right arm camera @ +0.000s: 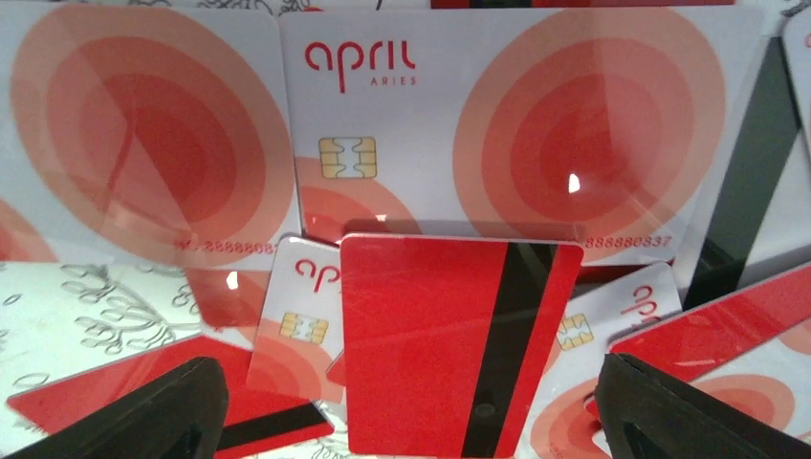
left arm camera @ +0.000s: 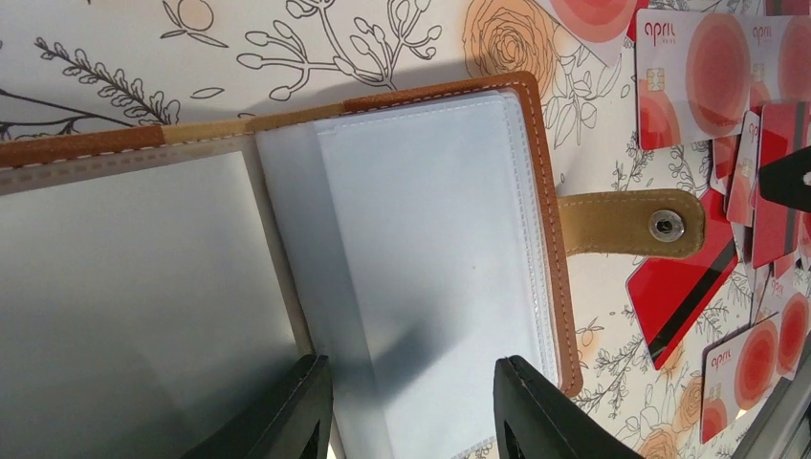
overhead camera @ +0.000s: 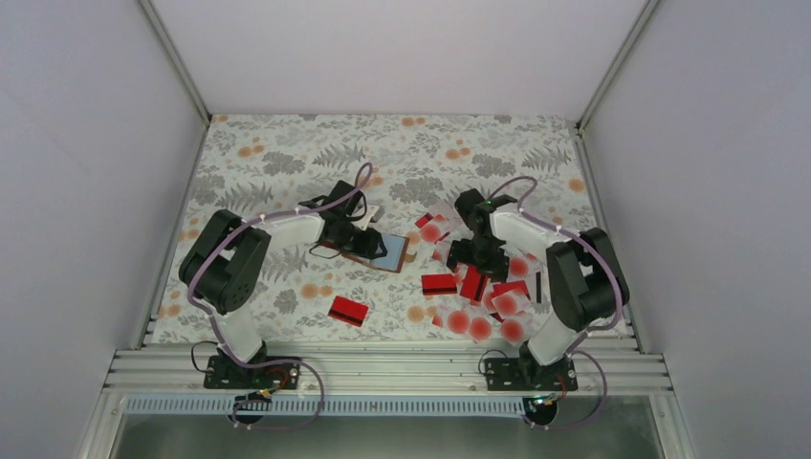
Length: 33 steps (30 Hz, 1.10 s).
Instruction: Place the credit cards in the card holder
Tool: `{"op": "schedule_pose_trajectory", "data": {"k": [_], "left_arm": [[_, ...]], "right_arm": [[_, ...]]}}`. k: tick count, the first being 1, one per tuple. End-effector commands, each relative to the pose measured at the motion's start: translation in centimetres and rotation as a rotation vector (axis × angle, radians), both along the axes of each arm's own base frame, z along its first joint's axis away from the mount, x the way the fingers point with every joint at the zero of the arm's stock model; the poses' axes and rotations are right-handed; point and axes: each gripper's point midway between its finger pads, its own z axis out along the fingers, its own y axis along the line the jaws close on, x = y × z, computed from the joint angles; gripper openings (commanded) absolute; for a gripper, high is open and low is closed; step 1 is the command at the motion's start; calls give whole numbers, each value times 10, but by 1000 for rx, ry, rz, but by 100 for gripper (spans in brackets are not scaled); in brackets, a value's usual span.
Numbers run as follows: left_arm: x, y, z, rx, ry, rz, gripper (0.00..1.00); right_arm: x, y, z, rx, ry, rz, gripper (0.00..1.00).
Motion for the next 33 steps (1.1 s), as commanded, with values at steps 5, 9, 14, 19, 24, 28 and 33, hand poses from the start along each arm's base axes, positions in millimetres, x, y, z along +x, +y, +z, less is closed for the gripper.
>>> {"op": "schedule_pose_trajectory", "data": {"k": [5,9,14,19,24,28,33], "left_arm": [[0,3,8,9,-17,8,44],[-2,4,7,13,-14,7,44],[-1,3,6,12,-12,8,44],[1,3,6,13,-10,9,44],[2,2,5,16,-5,9,44],[3,1,5,13,-2,18,44],[3,1,4,15,2,25,44]], "right_arm": [[1,-8,-24,-43,11,-12,93],[-1,-10,-30,-39,14,-14,87],[-7,-15,-37,-39,17,-20,74],[-13,-19,-37,-24,12,-21,74],[-13,-22,-28,-24,-11,-7,75],[-17,-20,-34,1,-13,16,74],[-20,-16,-47,26,5,28,71]]}}
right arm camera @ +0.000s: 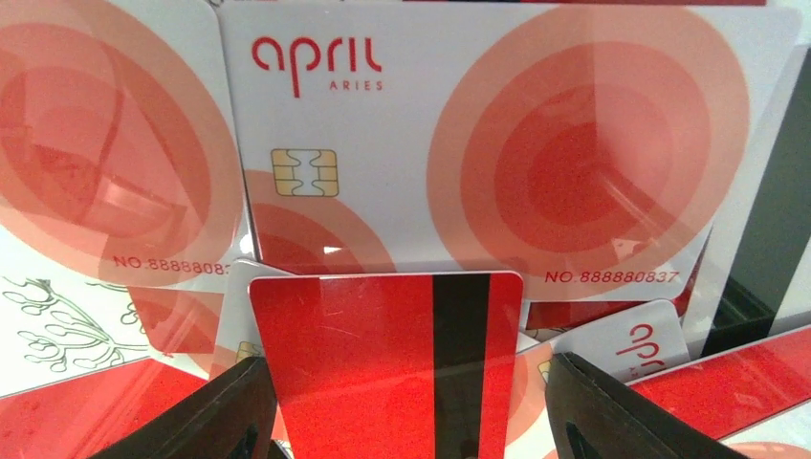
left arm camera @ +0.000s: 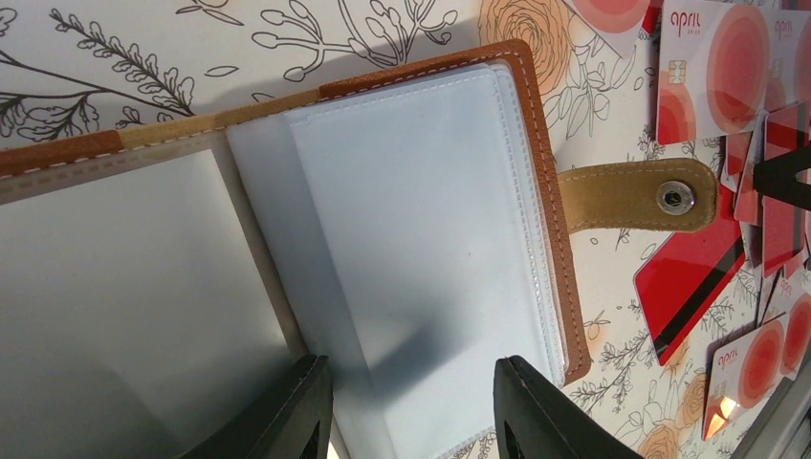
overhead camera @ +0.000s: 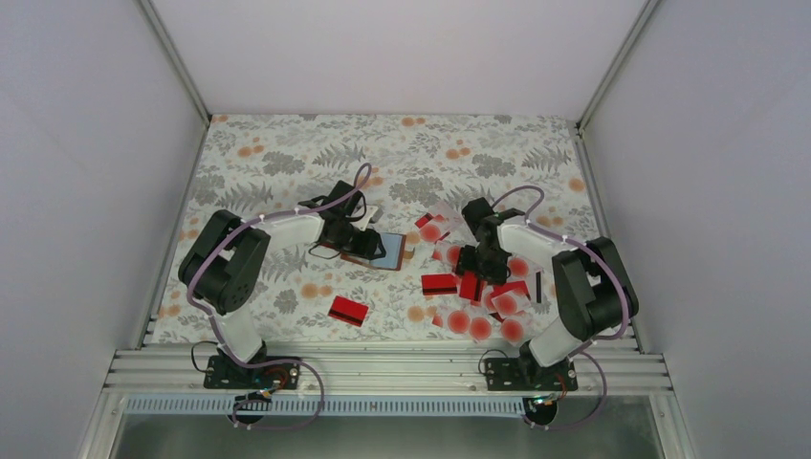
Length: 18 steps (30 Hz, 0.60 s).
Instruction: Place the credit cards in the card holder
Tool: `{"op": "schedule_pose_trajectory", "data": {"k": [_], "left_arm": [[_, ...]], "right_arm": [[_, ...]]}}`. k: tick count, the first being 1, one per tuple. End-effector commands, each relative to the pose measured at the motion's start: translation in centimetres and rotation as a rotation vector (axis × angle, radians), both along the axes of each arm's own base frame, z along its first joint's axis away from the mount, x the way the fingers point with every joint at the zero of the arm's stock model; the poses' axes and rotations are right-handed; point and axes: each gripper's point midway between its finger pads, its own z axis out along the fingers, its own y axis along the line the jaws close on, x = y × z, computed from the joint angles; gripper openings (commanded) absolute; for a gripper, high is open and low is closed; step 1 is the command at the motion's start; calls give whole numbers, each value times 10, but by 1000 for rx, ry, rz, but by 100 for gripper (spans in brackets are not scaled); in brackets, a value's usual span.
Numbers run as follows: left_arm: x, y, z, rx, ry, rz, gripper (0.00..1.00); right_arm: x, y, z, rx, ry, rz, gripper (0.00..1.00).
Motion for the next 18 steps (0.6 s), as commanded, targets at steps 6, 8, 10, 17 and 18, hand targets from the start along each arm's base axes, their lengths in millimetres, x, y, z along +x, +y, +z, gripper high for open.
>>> {"op": "schedule_pose_trajectory", "data": {"k": [6,8,10,17,18], "left_arm": [[4,0,5,8,-11,18,44],[5,0,5,9,-12,19,44],[5,0,6,10,-14,20,44],[6,-2,9,1,-15,15,44],[7,-3,10,-3,-16,16,44]], "right_arm": [[-21,-11,-40,-38,89,7,60],[-22,-12,-43,-38,93,6,57],[-23,-12,-44,-37,93,6,55],[-12,-6,-31,-16,66,22,48],[-9,-4,-27,-7,55,28,48]]}}
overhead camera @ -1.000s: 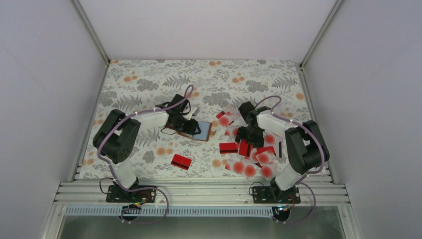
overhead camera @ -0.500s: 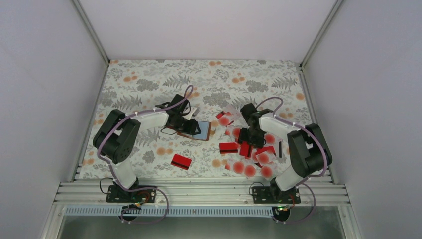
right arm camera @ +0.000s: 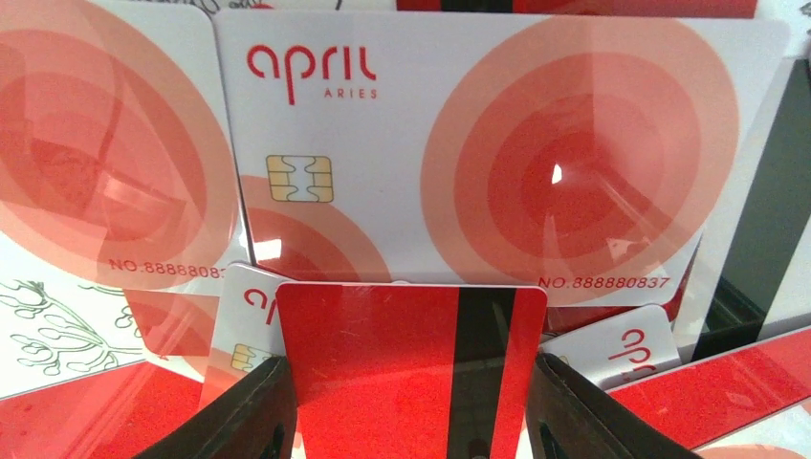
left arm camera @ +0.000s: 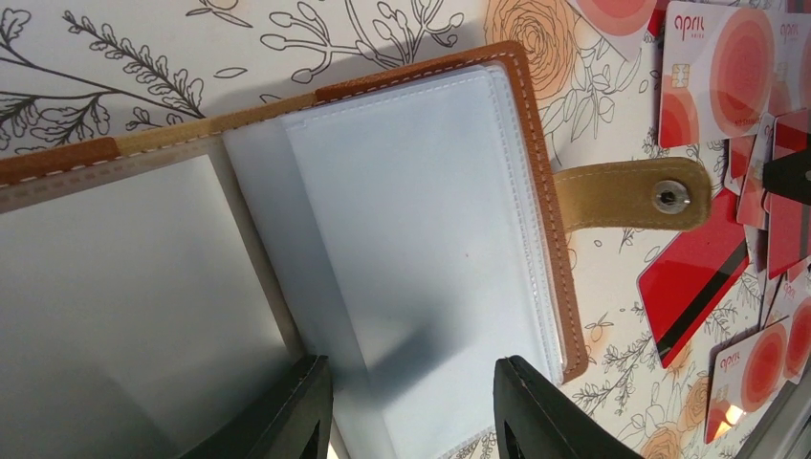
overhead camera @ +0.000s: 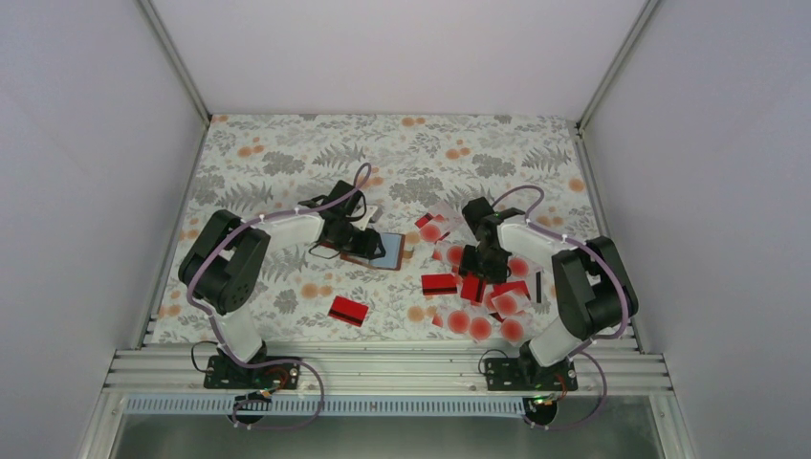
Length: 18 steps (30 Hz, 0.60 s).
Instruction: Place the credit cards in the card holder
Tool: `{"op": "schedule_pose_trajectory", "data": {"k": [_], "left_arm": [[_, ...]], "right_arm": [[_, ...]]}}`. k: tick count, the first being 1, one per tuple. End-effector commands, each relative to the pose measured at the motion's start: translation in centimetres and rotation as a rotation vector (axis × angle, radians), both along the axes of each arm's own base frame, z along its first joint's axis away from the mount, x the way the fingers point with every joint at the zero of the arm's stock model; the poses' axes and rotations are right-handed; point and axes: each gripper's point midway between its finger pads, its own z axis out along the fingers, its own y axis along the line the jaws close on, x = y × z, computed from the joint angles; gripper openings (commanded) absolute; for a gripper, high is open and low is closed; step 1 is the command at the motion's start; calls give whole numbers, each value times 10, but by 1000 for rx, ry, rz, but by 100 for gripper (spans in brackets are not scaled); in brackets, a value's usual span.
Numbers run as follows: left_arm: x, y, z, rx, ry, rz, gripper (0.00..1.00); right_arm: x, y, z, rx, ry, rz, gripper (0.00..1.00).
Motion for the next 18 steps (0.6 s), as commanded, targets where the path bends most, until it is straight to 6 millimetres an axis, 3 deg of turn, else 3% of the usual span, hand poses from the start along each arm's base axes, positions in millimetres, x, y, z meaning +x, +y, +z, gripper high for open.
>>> {"op": "schedule_pose_trajectory", "data": {"k": [1,5,18], "left_arm": [[7,-4,11,-13,-16,7,44],[10,-6,14,-16,-23,6,44],[14,-11,28,-56,-46,14,44]], "right_arm": [[-4,2,-20,16,37,20,48],[8,12,-4,68,-11,35,48],[23,37,22,193,-70,69,47]]}}
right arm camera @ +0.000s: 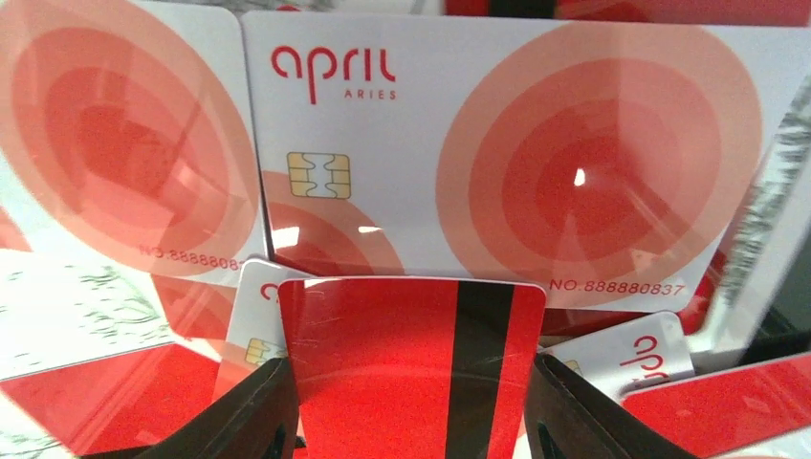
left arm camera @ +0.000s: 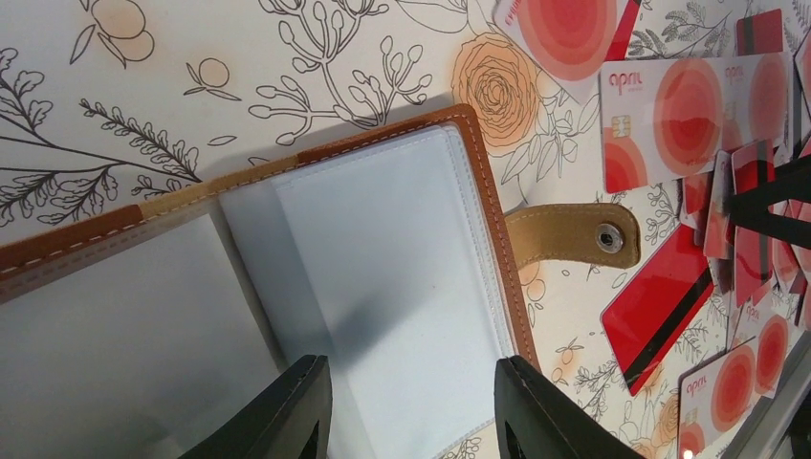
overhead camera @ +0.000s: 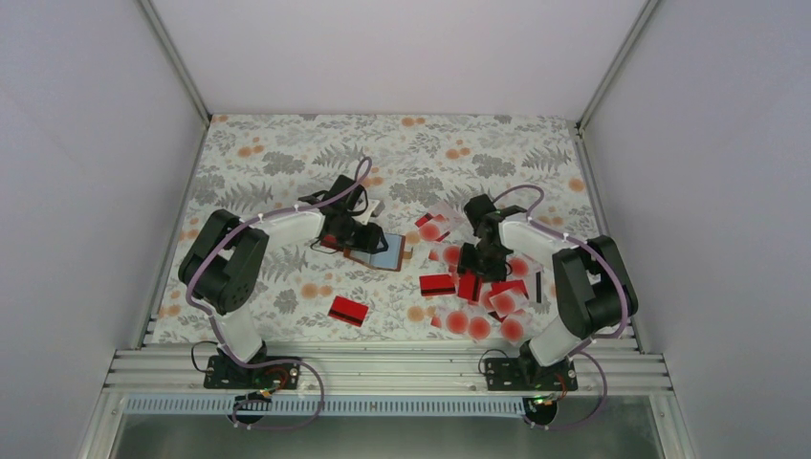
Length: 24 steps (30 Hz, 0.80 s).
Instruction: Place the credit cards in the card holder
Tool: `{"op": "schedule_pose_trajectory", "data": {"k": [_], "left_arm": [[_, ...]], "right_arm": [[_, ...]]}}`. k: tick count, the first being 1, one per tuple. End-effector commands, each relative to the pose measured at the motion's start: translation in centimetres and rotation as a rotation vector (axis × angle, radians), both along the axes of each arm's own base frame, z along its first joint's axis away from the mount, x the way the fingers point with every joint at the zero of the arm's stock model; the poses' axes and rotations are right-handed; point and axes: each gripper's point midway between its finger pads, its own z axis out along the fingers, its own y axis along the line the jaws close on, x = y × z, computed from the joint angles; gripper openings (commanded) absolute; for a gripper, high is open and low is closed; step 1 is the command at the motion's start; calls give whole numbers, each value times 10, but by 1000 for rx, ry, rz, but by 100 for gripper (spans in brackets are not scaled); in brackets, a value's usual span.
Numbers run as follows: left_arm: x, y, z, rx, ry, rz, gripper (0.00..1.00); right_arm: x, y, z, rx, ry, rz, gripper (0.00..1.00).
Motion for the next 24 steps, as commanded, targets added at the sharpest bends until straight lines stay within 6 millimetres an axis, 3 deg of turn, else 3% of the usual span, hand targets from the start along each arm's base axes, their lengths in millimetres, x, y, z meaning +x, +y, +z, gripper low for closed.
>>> {"op": "schedule_pose_trajectory", "data": {"k": [1,6,12,24], "left_arm": [[3,-6,15,-41,-21,9,44],[5,-6,16,-43,-24,11,44],[4,-15,33,-116,-57,-23,43],[-11,-30,59,-383,-69,-142,45]], "right_arm": [[23,30,17,146,-74,28,47],[35,45,33,217,-99,24,46],[49,61,47,285,-127,27,46],[83,101,57,419,-132,29,45]]}}
